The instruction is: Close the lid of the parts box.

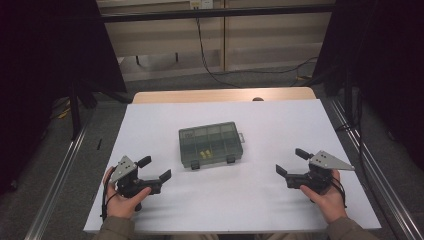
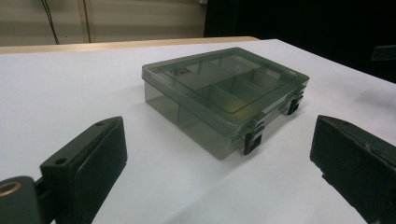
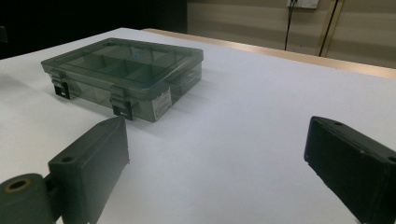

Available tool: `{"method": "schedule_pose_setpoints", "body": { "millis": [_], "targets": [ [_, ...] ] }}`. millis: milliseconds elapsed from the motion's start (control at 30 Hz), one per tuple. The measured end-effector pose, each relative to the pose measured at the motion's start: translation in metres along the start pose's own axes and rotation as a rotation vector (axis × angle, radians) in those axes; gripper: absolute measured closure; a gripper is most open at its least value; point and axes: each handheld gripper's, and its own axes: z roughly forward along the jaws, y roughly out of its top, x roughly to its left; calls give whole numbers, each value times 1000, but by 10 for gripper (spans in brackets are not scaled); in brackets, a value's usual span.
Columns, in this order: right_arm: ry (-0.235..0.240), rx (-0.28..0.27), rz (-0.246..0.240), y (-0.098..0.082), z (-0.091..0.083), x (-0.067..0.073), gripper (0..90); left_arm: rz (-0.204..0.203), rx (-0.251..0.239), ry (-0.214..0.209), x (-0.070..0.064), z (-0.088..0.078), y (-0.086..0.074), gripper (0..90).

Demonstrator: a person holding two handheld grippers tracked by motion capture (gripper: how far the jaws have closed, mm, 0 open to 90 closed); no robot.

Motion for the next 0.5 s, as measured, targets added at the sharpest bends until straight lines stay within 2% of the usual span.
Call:
{"method": "schedule_pose_setpoints", "body": {
  "millis": [500],
  "targets": [
    [-1,8,13,-12,-8,-2,55,4,2,-5,0,0,-1,36]
  ]
}}
